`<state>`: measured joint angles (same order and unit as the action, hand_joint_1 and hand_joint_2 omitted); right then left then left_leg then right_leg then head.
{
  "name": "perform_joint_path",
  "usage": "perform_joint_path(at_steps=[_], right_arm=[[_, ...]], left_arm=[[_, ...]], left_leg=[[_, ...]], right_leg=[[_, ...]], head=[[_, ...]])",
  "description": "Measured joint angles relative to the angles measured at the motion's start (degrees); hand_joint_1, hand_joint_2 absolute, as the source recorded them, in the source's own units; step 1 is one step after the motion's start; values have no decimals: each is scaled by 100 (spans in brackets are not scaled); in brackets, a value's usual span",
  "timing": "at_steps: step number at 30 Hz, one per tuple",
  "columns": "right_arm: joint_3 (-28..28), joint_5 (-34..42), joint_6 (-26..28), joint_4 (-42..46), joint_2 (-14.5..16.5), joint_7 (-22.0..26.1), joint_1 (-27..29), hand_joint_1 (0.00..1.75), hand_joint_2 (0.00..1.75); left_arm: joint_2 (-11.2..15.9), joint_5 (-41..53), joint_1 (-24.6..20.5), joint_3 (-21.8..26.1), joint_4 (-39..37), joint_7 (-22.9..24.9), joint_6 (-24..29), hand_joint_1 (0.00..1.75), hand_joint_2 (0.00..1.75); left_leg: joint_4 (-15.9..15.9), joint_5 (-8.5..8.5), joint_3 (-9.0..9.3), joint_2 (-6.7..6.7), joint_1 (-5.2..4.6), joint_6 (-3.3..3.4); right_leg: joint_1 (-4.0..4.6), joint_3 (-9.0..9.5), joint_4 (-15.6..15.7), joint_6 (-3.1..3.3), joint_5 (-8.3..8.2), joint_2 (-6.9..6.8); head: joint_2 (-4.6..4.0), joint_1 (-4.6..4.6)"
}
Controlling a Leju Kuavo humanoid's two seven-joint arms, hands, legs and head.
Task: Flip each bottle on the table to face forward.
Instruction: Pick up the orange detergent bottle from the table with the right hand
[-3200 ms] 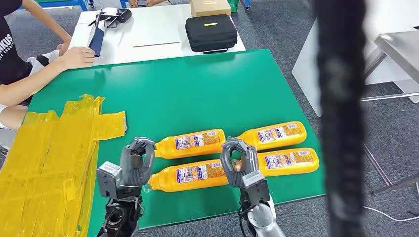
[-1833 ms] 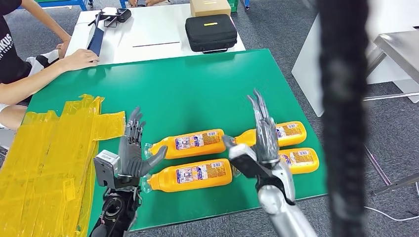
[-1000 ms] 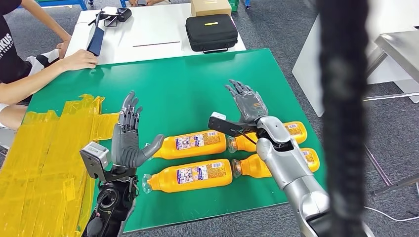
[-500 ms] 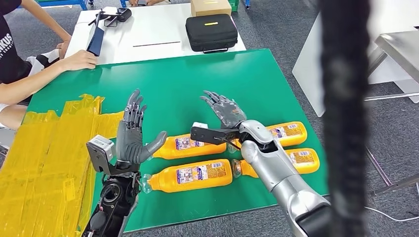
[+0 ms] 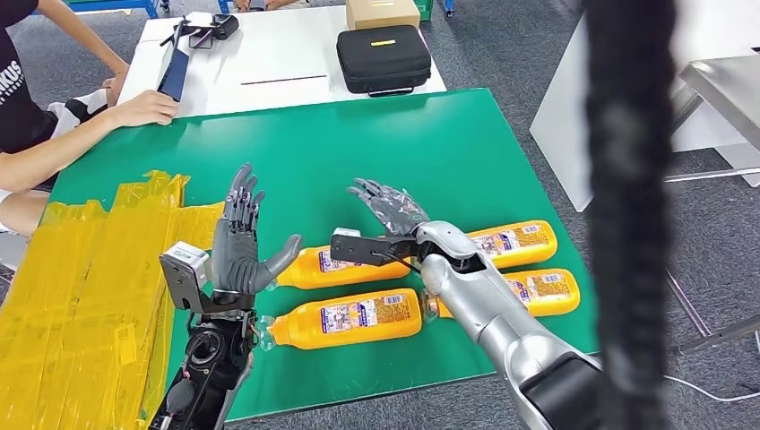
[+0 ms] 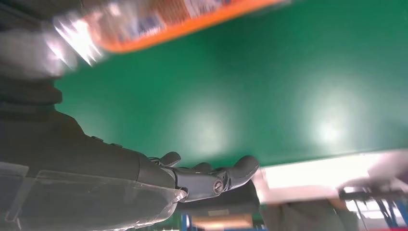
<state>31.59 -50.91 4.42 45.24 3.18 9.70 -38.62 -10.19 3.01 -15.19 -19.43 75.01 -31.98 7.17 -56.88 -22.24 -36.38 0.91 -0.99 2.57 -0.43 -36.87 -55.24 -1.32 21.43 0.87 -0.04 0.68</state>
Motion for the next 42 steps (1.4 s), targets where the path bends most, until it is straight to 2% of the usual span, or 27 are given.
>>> perform_joint_path(at_steps=[6,35,36,39,40,42], right_arm=[[79,38,22,-411,56,1,-22,0,175],[179,3,109,-1347,167,-185,-106,1,175],[179,-4,118,-1369,170,-193,-107,13,175],[179,-52,140,-1436,187,-239,-117,124,175],[179,-74,145,-1464,192,-251,-123,153,175],[180,-120,158,-1518,201,-262,-132,164,175]], left_arm=[[0,-2,7,0,-26,0,0,0,175],[-31,35,12,-110,-61,12,21,0,175],[-32,38,10,-111,-61,14,19,0,175],[-33,75,6,-116,-60,14,17,0,175],[-33,99,5,-120,-58,10,17,0,175],[-33,159,5,-135,-46,2,23,0,175]], left_leg=[[0,0,-1,0,-1,0],[0,0,0,0,-1,0],[0,0,0,-1,-1,0],[0,0,0,-1,-1,0],[0,0,1,-1,-1,0],[0,0,1,-1,-1,0]], right_leg=[[-1,0,0,0,0,0],[-1,0,0,0,0,0],[-1,0,0,0,0,1],[-1,0,0,0,0,1],[-1,0,0,0,0,1],[0,0,0,0,0,1]], head=[[0,-1],[0,-1],[0,-1],[0,-1],[0,-1],[0,-1]])
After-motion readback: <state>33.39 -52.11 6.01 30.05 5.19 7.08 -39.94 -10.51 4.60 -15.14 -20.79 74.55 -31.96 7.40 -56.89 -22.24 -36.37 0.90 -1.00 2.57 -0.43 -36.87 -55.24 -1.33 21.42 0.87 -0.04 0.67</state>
